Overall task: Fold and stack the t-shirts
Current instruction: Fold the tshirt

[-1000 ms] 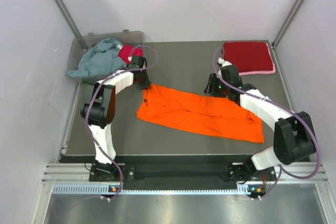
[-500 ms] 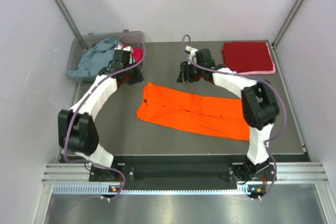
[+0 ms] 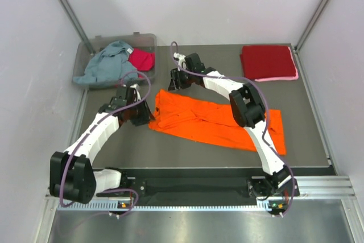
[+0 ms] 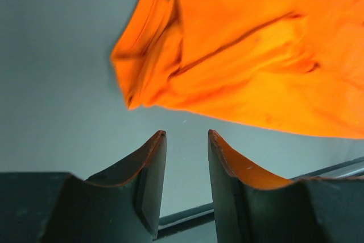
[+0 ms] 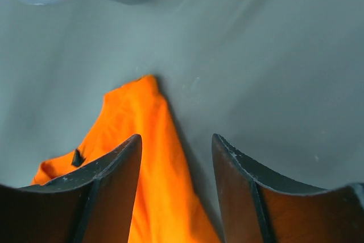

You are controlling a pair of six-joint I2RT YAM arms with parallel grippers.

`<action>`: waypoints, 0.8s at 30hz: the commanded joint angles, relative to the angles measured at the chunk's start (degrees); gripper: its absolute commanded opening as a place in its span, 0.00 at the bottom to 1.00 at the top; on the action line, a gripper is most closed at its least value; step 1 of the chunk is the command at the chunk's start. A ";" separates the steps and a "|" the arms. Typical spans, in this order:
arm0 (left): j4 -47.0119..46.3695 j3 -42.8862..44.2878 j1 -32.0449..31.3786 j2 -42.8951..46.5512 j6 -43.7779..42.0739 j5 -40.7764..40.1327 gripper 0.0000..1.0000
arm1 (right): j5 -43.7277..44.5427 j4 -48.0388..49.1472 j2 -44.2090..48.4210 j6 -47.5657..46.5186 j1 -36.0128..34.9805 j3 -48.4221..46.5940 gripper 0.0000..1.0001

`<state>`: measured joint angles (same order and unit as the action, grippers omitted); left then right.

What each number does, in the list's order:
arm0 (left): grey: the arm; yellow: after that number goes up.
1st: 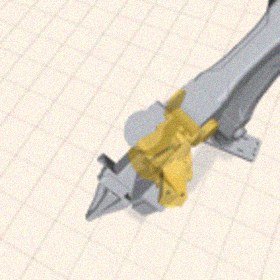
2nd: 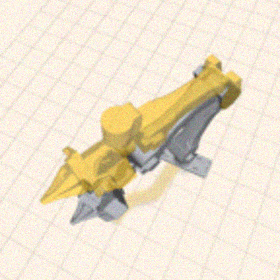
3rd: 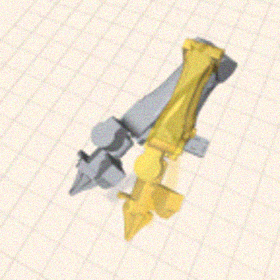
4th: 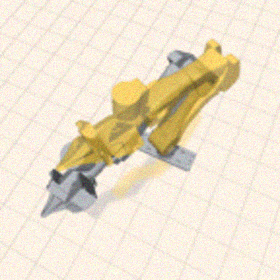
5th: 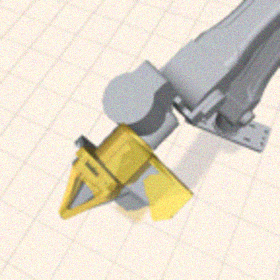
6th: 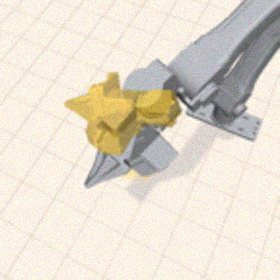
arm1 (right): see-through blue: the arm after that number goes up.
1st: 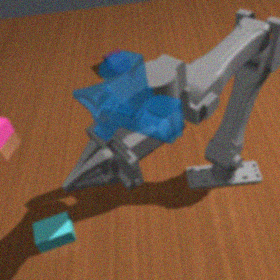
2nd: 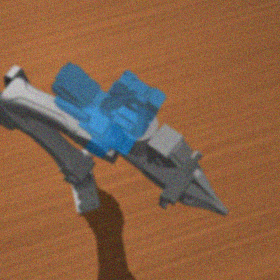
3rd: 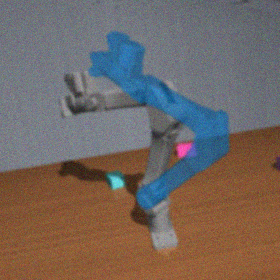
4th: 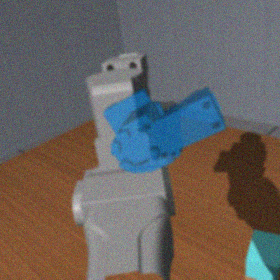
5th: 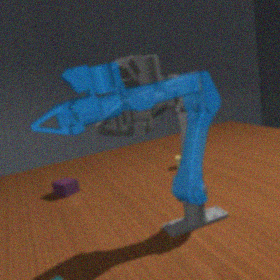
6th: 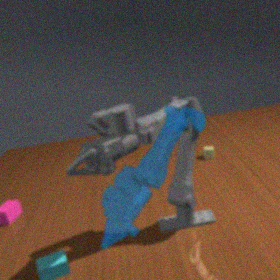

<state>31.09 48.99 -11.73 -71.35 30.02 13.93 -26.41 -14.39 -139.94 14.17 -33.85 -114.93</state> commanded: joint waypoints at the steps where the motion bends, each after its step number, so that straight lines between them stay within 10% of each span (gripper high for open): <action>1: -0.42 -4.16 0.04 3.06 1.88 -0.31 0.41 | -3.55 2.96 -2.26 2.34 -0.17 -4.07 0.53; 24: -9.91 -12.69 0.04 -3.53 5.66 -4.79 0.31 | -7.33 10.09 -7.81 9.73 -1.93 -4.77 0.41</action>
<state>25.06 36.71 -11.73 -74.52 35.27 9.89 -32.34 -5.50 -146.54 23.90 -34.50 -117.86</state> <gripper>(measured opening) 0.322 0.407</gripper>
